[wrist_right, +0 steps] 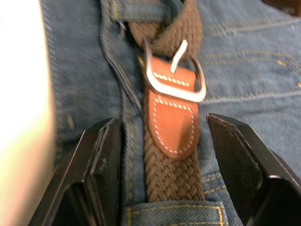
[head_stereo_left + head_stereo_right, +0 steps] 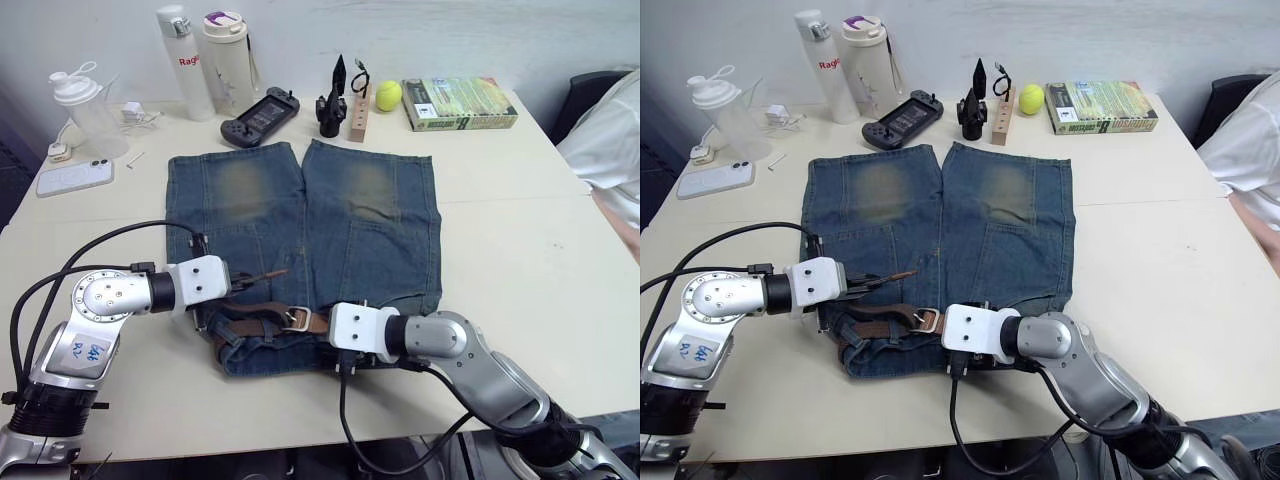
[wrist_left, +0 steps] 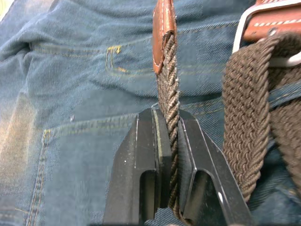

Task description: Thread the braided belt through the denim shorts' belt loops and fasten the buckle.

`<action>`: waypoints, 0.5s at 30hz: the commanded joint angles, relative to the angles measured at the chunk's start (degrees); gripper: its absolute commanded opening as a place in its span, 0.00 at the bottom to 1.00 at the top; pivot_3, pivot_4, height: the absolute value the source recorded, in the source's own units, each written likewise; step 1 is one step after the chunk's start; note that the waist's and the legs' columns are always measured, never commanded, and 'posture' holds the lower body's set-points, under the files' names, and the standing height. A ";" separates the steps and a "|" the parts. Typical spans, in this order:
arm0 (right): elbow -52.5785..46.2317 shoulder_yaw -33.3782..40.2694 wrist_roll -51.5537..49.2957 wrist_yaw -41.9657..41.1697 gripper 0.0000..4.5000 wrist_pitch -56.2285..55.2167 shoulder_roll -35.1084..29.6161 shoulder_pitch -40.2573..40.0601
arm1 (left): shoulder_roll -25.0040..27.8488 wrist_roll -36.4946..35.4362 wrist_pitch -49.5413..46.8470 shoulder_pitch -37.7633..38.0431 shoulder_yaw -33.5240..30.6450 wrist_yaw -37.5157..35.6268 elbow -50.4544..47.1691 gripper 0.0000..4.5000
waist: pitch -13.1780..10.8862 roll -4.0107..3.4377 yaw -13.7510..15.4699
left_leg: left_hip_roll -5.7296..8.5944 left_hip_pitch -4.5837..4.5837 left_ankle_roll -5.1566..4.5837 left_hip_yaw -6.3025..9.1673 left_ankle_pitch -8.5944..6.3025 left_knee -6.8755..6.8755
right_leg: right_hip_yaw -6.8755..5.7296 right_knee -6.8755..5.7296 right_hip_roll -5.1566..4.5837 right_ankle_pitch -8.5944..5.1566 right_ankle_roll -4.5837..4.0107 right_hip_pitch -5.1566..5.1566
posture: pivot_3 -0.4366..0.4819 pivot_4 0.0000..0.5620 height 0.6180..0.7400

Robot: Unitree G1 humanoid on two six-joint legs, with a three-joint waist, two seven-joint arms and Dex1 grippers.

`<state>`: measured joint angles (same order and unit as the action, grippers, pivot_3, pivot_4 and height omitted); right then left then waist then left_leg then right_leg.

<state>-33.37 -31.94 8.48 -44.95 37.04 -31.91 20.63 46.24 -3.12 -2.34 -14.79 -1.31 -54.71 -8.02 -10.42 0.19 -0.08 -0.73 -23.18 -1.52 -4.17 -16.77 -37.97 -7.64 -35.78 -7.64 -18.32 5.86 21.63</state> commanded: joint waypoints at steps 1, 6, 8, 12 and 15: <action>-1.66 0.34 2.12 2.98 0.68 0.74 1.27 -0.42 | 0.99 -0.41 1.57 0.25 -0.88 0.02 -0.17 0.08 | 0.00 0.00 -0.01 | 0.00 0.00 0.00 0.00 0.00 0.00 | 0.00 0.00 0.00 0.00 0.00 0.00 | 0.48 0.27 0.84; -2.72 0.90 3.63 5.03 0.63 1.76 2.30 -0.03 | 1.16 0.05 2.33 1.06 0.06 -0.58 -0.06 0.08 | 0.00 0.00 -0.02 | 0.00 0.00 0.01 -0.01 0.00 0.00 | 0.00 0.00 0.02 0.00 0.00 0.01 | 0.48 0.27 0.84; -2.62 0.92 4.07 5.48 0.52 1.83 2.57 0.41 | 1.15 0.05 2.33 1.06 0.16 -0.66 -0.04 0.08 | 0.00 0.00 -0.02 | 0.00 0.00 0.01 -0.01 0.00 0.00 | 0.00 0.00 0.02 0.00 0.00 0.01 | 0.48 0.27 0.84; -1.71 0.16 5.51 5.88 0.13 0.91 2.95 2.02 | 1.33 0.15 1.87 0.80 0.18 -0.72 0.06 0.08 | 0.00 0.00 0.00 | 0.00 0.00 0.01 -0.01 0.00 -0.01 | 0.00 -0.01 0.03 0.00 0.00 0.01 | 0.48 0.27 0.84; -1.38 -0.43 6.55 5.91 0.00 0.12 2.95 2.92 | 1.42 0.13 1.56 0.75 0.26 -0.87 0.06 0.08 | 0.00 0.00 -0.02 | 0.01 0.00 0.01 -0.01 0.01 -0.02 | 0.00 -0.02 0.04 0.00 0.00 0.01 | 0.48 0.27 0.84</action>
<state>-33.59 -32.18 12.89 -40.04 38.80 -29.41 21.75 46.46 -2.94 -0.71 -13.95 -1.01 -55.20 -7.86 -10.42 0.19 -0.10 -0.73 -23.18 -1.52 -4.18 -16.77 -37.99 -7.64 -35.80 -7.59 -18.32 5.86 21.64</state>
